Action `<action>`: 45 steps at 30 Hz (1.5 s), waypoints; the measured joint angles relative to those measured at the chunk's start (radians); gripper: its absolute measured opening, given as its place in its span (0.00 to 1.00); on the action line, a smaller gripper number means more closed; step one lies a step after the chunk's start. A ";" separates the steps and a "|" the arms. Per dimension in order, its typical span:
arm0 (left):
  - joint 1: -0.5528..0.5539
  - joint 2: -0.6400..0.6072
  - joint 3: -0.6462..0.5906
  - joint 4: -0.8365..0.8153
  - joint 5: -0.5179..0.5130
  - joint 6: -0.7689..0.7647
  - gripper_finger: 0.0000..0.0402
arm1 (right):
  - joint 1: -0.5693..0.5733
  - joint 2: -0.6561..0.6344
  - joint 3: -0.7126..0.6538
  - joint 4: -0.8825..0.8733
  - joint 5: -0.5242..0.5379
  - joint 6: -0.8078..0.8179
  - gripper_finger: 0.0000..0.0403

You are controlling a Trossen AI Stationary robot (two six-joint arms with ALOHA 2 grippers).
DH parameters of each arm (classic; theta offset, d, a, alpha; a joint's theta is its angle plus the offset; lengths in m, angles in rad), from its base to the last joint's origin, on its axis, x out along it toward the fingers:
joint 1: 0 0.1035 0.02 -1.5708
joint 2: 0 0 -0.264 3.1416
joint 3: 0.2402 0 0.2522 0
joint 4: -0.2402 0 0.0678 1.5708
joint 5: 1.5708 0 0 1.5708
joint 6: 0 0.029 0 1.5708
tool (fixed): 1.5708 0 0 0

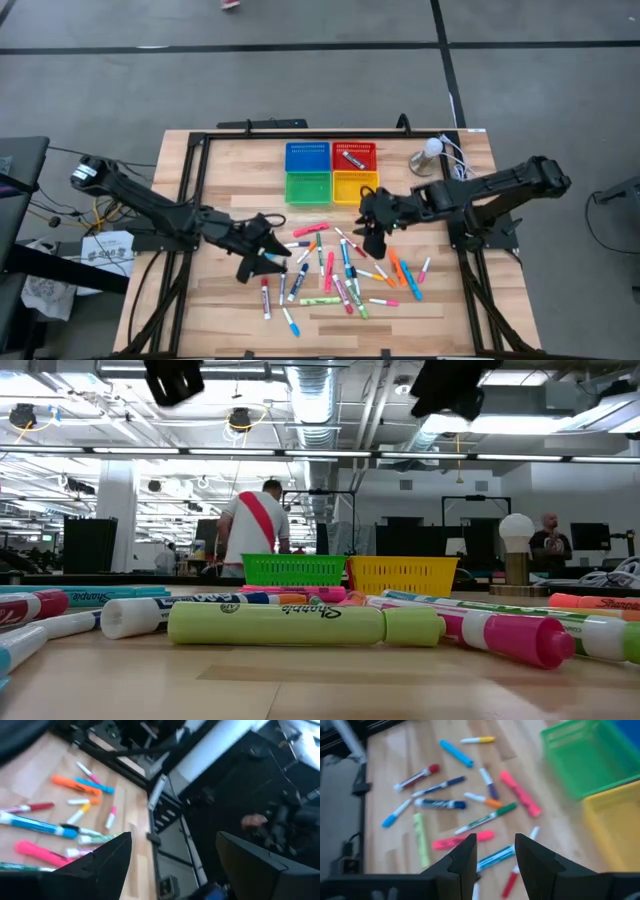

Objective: Pick & Place Markers
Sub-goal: Put the blue thick dry erase marker into the red bin

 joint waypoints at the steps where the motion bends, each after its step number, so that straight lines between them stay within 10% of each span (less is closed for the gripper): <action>1: -0.017 0.001 0.018 -0.032 -0.009 -0.003 0.72 | 0.021 0.000 0.000 -0.005 0.007 0.024 0.30; 14: -0.061 0.212 0.308 -0.364 -0.016 -0.007 0.72 | 0.276 0.000 0.001 -0.017 0.423 0.211 0.30; 21: -0.061 0.291 0.305 -0.245 -0.211 -0.012 0.72 | 0.310 0.000 0.001 -0.019 0.438 0.238 0.30; 45: -0.056 0.477 0.304 -0.268 -0.180 -0.220 0.72 | 0.352 0.000 0.001 -0.188 0.420 0.195 0.30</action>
